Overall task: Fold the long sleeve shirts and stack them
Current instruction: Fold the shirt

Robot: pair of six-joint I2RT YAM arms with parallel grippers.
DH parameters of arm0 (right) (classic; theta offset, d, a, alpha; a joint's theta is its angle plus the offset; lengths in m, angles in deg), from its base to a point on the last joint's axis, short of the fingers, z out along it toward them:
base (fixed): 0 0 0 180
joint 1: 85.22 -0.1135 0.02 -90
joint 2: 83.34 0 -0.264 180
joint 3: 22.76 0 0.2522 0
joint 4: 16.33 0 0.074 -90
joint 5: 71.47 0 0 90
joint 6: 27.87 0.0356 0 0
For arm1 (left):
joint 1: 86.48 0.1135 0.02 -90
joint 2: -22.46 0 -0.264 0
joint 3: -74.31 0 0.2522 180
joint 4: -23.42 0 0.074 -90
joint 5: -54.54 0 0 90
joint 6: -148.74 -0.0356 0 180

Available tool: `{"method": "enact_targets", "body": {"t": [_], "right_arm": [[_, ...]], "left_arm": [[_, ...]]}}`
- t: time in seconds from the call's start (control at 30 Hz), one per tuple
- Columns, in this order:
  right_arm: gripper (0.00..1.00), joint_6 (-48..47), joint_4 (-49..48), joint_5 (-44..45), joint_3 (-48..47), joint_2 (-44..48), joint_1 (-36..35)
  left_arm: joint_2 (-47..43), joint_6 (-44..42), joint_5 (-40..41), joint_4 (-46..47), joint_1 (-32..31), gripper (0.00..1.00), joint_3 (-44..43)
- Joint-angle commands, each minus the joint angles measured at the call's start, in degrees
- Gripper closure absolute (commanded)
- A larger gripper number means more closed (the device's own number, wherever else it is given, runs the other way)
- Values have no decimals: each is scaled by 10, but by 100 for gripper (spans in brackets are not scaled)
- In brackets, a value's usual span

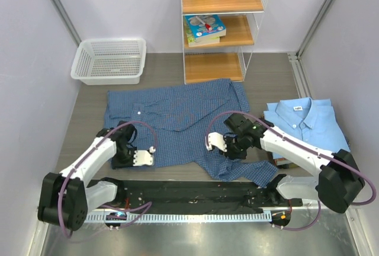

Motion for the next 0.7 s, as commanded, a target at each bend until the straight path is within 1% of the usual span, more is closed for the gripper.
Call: {"method": "enact_targets", "body": {"t": [0.0,0.03,0.07,0.2,0.33,0.4,0.57,0.6,0.63,0.67], "right_arm": [[99,27,-12,11,-27,36,-1],[99,33,-11,14,-28,38,3],[99,34,-10,15,-32,43,4],[99,41,-5,17,-49,58,22],[99,36,4,9,-84,64,53],[99,30,11,4,-98,60,73],[99,27,24,-17,-149,47,105],[99,28,23,-21,-156,43,114],[99,27,22,-24,-174,39,118],[99,23,20,-25,-184,26,120]], "left_arm": [[-34,27,-2,-4,4,92,-23],[-34,32,-6,-12,7,98,-30],[-36,33,-10,-18,16,100,-37],[-42,20,-37,-66,44,100,-82],[-40,-2,-51,-92,76,100,-114],[-38,-5,-58,-92,100,100,-127],[-11,5,-98,-108,136,100,-198],[-8,5,-100,-106,136,100,-205],[-3,5,-104,-100,157,100,-211],[-1,5,-106,-87,161,100,-224]]}}
